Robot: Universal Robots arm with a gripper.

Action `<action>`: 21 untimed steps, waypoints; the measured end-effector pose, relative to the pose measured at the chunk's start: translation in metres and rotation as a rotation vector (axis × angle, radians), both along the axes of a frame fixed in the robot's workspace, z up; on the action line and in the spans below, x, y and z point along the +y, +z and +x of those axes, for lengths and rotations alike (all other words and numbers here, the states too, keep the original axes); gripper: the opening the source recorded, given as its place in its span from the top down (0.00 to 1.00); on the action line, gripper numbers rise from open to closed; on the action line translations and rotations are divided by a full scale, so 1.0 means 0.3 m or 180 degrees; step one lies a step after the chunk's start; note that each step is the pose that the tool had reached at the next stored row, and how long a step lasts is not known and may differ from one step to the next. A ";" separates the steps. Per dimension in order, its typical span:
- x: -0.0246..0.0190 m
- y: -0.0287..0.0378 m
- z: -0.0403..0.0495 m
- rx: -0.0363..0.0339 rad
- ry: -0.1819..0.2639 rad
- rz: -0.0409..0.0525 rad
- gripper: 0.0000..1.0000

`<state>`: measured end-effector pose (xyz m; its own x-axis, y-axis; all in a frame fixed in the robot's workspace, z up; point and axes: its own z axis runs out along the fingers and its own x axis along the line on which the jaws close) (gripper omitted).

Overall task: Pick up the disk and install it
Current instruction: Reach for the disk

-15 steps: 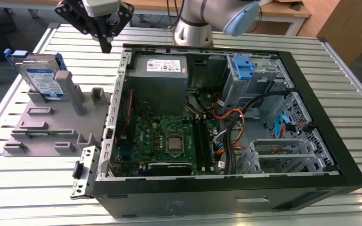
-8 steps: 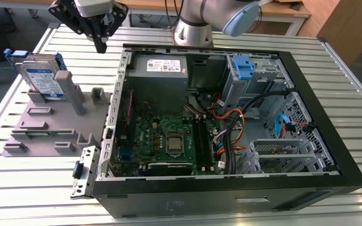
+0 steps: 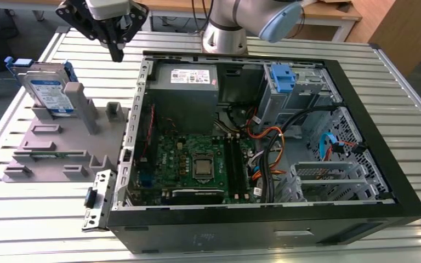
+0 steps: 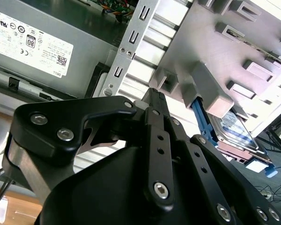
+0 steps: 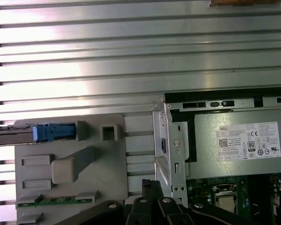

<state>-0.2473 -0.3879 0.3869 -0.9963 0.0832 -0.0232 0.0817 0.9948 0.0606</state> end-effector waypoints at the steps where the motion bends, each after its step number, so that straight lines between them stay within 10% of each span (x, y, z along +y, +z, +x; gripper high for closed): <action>1: 0.000 0.000 0.000 0.0000 0.0000 0.0000 0.89; 21: 0.009 -0.025 -0.163 -0.0002 0.0000 0.0002 0.89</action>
<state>-0.2963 -0.3851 0.3793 -0.9962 0.0832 -0.0239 0.0816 0.9948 0.0612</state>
